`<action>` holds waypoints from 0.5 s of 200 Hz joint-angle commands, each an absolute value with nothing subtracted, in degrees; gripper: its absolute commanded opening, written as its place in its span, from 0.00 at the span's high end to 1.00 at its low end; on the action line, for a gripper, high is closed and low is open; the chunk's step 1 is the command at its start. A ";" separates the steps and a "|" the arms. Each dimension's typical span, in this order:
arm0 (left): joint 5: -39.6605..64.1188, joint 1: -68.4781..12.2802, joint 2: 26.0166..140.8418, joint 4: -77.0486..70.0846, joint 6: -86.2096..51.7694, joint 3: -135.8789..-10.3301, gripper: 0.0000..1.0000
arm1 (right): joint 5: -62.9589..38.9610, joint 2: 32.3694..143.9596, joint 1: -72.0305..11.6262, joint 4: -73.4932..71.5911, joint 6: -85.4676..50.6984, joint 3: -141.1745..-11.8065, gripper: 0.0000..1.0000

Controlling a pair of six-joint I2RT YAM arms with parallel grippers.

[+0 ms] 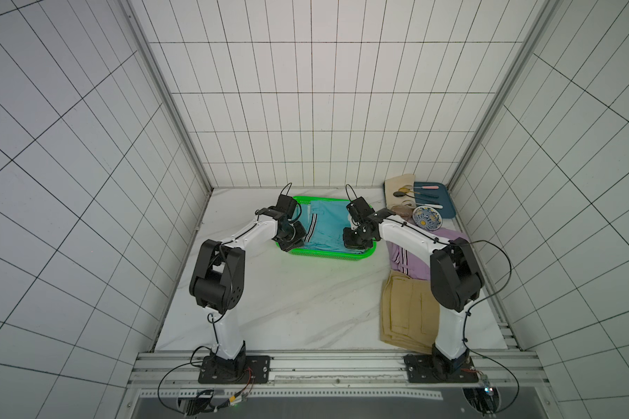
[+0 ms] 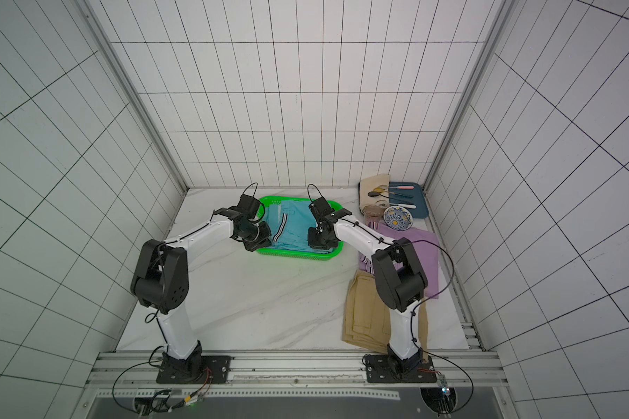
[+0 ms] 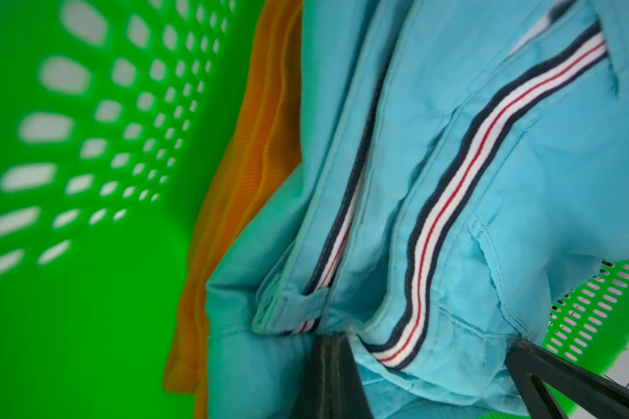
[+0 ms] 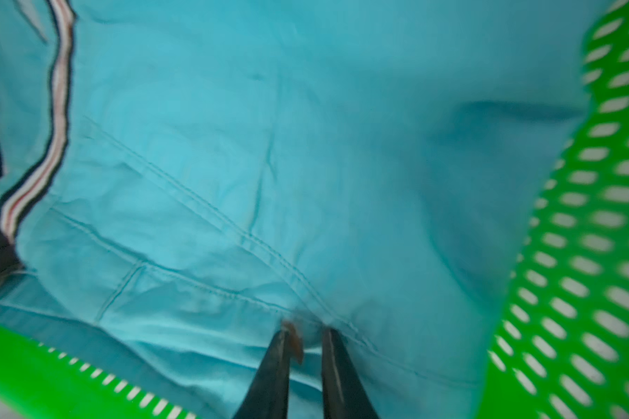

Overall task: Put the folded long pants in the basket
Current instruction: Place the long pant in the basket.

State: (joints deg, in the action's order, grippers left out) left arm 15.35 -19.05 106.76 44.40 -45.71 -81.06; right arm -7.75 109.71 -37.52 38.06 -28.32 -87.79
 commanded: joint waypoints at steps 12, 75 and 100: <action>13.07 -18.46 103.65 43.77 -47.79 -88.74 1.00 | 0.82 105.08 -37.38 37.62 -25.35 -96.71 0.72; 16.61 -17.34 123.19 42.09 -44.41 -108.34 1.00 | 4.14 120.78 -32.88 35.64 -20.78 -109.98 0.78; 18.66 -16.26 130.34 39.33 -42.12 -112.96 1.00 | 8.11 128.57 -31.79 36.81 -18.90 -114.26 0.79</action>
